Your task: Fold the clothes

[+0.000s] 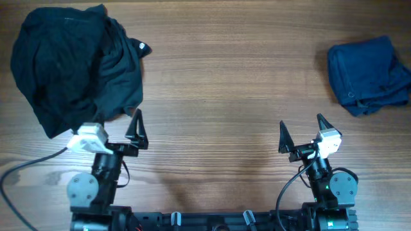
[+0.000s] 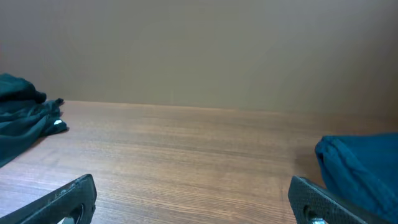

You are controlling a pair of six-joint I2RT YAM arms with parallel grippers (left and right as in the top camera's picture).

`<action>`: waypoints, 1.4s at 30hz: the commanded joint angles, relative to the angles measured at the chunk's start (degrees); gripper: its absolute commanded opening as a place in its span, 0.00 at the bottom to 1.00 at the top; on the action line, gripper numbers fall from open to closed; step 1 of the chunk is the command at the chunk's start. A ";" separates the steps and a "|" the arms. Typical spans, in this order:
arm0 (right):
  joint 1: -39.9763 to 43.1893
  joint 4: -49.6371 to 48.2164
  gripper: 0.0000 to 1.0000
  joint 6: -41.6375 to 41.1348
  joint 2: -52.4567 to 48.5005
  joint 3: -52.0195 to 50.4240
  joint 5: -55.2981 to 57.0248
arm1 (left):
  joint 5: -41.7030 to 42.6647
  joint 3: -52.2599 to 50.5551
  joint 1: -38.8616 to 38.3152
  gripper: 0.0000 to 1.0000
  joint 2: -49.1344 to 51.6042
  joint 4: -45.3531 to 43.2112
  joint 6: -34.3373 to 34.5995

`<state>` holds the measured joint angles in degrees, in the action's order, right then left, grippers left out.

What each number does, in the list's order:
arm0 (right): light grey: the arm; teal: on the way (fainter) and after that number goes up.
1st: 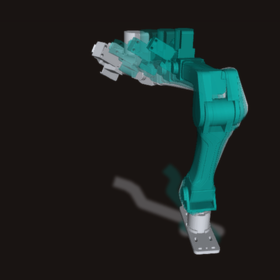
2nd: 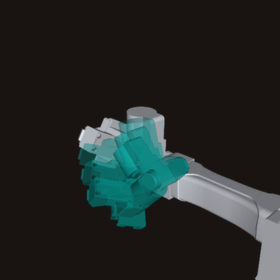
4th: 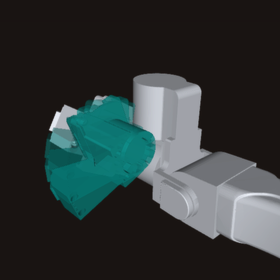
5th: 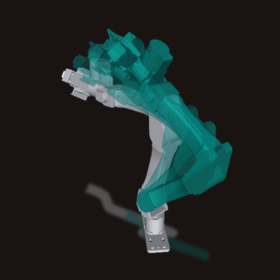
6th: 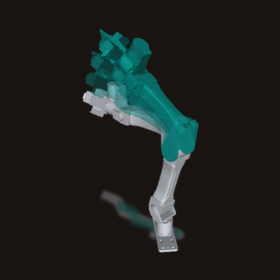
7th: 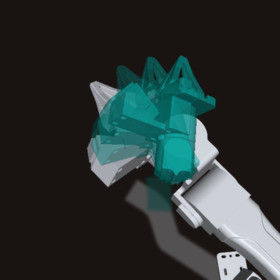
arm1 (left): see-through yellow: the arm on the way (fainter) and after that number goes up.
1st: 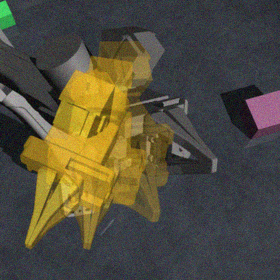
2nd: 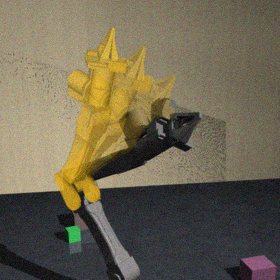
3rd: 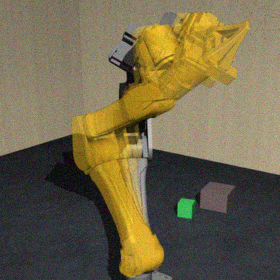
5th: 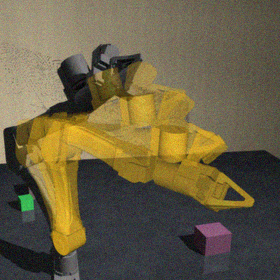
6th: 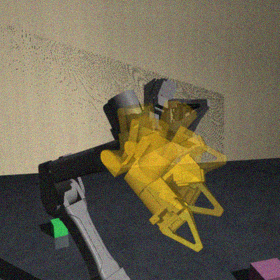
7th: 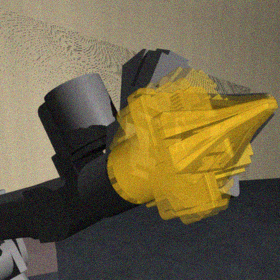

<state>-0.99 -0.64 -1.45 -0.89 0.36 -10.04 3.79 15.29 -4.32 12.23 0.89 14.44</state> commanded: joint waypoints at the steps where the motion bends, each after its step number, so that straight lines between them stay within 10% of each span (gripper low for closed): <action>1: -0.07 -0.15 1.00 -0.59 0.61 -0.07 -0.22 | 2.84 -6.43 0.37 1.00 -3.10 -3.28 -1.20; 42: -0.07 -0.15 1.00 -0.61 0.61 -0.07 -0.22 | 1.31 -14.97 3.37 1.00 -12.11 3.15 -2.03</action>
